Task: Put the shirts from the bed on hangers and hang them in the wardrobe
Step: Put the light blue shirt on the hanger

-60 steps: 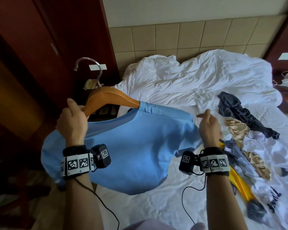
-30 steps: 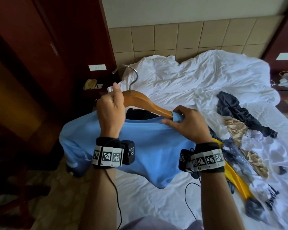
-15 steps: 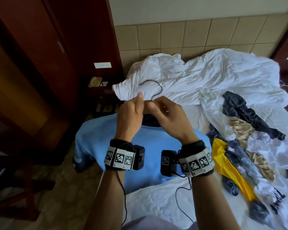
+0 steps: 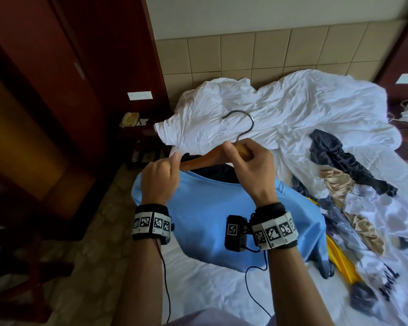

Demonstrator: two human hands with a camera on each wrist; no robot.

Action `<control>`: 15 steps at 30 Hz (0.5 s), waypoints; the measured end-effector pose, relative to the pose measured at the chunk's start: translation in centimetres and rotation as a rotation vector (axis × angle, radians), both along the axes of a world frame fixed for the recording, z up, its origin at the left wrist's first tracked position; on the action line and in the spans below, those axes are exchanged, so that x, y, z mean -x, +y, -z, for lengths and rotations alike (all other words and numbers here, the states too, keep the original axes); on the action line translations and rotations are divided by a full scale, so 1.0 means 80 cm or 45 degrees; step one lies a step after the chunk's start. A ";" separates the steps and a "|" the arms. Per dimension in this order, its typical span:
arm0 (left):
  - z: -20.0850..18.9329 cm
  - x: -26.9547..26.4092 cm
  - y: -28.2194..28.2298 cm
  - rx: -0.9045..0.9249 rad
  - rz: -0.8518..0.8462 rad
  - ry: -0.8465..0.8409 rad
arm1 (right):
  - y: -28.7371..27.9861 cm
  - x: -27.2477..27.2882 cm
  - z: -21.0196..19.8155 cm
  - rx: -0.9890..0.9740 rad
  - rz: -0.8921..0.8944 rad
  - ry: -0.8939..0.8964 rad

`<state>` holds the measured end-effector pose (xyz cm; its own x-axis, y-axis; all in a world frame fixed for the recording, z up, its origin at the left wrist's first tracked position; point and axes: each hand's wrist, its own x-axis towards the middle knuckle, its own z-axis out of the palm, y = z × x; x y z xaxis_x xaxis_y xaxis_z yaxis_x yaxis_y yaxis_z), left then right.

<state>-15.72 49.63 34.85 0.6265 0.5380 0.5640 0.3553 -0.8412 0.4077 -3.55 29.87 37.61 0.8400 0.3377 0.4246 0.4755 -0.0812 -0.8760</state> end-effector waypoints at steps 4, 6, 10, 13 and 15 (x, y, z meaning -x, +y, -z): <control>0.001 0.004 0.003 0.011 0.028 -0.060 | 0.004 0.000 0.005 0.042 0.006 0.003; -0.005 -0.003 -0.015 -0.058 0.122 -0.057 | 0.006 0.001 0.005 0.058 -0.003 0.006; -0.014 -0.021 -0.052 -0.027 0.279 -0.019 | 0.008 0.004 0.007 0.069 -0.047 -0.003; -0.012 -0.026 -0.055 0.105 0.320 -0.026 | 0.005 0.002 0.007 0.042 -0.069 0.009; -0.016 -0.028 -0.067 0.129 0.407 -0.043 | 0.002 0.002 0.005 0.027 -0.104 0.012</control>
<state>-13.50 44.28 36.15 0.7544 0.3716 0.5411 0.0648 -0.8624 0.5020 -3.73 30.06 37.21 0.8132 0.4142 0.4088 0.4730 -0.0613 -0.8789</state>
